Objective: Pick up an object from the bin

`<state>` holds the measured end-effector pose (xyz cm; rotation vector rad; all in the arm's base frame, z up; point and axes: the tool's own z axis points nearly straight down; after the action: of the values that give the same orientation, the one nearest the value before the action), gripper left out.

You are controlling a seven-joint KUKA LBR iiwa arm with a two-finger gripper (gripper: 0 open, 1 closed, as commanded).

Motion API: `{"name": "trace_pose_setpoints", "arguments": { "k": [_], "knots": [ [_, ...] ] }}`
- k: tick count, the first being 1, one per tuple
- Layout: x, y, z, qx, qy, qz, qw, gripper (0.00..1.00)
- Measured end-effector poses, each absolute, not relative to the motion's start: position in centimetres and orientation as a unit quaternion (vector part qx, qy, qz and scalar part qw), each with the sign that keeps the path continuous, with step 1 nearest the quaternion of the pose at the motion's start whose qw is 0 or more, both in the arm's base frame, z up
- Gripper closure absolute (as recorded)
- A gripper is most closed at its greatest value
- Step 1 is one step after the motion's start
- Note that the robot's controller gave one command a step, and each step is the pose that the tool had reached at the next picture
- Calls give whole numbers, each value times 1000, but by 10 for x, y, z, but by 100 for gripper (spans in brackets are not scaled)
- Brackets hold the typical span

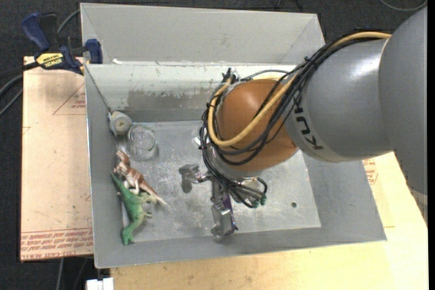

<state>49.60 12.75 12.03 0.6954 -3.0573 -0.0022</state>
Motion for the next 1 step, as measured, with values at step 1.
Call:
{"name": "trace_pose_setpoints", "arguments": {
  "k": [1],
  "knots": [
    [490,120,130,358,-934,-2,3,0]
  ]
}}
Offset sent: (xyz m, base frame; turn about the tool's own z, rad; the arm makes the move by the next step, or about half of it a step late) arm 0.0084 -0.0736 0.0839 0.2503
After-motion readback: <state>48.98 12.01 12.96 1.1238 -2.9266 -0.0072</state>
